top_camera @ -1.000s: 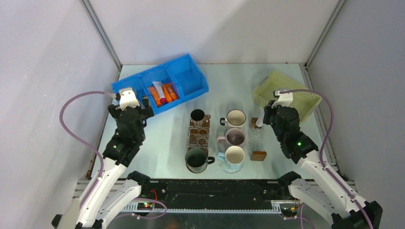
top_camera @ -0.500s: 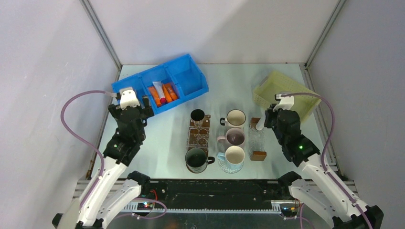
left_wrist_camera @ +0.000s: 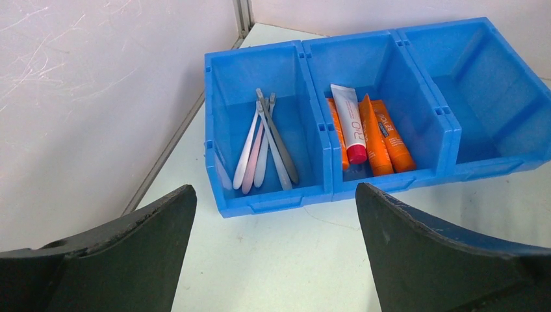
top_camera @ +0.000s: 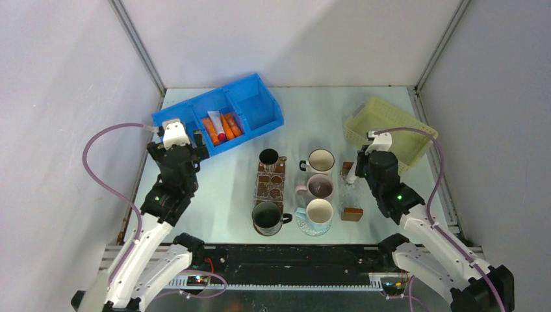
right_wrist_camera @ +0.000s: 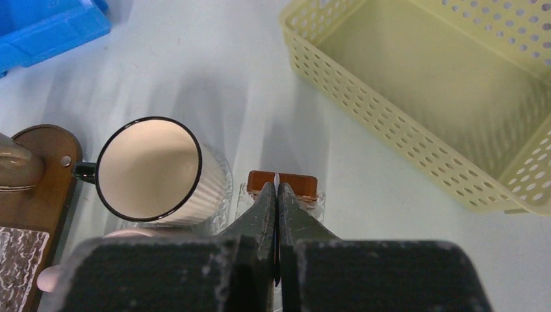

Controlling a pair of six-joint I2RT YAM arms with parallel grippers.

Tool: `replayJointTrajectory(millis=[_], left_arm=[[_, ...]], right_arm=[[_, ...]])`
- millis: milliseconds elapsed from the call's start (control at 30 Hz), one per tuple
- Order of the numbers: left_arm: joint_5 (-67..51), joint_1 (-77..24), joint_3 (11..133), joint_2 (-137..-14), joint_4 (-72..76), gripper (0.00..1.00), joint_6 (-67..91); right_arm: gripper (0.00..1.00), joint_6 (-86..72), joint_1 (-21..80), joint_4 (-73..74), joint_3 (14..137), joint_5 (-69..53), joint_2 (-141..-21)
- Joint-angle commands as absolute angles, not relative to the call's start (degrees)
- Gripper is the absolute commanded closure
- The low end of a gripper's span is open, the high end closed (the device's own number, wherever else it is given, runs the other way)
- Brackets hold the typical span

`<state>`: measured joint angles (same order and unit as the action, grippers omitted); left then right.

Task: Prepare toiletry sets of a toothbrush and toothpaste on the tray
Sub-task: Place the toothpaste in the toothpaste holder.

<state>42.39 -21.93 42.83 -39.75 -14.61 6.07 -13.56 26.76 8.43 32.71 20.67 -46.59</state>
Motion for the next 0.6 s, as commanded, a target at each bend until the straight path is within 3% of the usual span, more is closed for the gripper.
replayJointTrajectory(millis=[0, 133, 367, 567], left_arm=[[44.11, -21.39, 42.71, -39.65, -13.36, 0.0, 7.03], [43.81, -21.33, 42.71, -39.8, -13.28, 0.0, 7.04], [41.57, -21.27, 43.68, -41.43, -13.42, 0.0, 8.89], [37.14, -21.28, 49.1, -47.55, -16.54, 0.0, 14.95]], right_arm=[[1.0, -14.95, 27.06, 3.96, 32.51, 22.33, -47.26], [0.91, -16.12, 27.07, 4.89, 32.35, 22.53, -47.76], [0.39, -16.83, 27.07, 6.91, 32.45, 22.76, -42.98], [0.08, -14.45, 27.07, 10.06, 34.43, 25.37, -34.38]])
